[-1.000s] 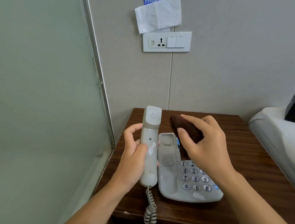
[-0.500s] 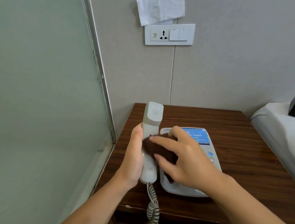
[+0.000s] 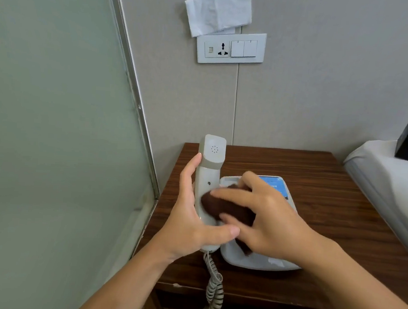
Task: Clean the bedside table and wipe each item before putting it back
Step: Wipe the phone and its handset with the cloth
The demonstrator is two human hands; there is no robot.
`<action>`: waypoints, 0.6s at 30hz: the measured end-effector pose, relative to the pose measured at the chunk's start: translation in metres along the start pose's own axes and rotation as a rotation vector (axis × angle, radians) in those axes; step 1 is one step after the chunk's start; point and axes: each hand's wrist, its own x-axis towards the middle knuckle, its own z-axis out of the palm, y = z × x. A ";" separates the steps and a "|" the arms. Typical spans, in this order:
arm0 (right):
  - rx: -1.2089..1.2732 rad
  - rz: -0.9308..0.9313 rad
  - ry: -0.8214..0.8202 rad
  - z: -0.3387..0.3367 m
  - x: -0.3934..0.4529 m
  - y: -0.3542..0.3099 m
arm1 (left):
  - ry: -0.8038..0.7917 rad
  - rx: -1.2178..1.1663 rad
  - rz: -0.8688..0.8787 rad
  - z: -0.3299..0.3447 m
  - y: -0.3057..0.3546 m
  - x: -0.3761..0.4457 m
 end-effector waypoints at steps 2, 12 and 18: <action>-0.004 -0.045 -0.073 -0.005 -0.001 0.002 | -0.042 0.031 -0.024 0.000 -0.001 -0.003; -0.040 -0.075 -0.125 -0.016 0.011 0.004 | -0.007 -0.033 -0.019 -0.002 -0.003 0.000; -0.076 -0.062 -0.096 -0.017 0.015 0.003 | 0.004 -0.059 -0.010 -0.002 -0.006 0.008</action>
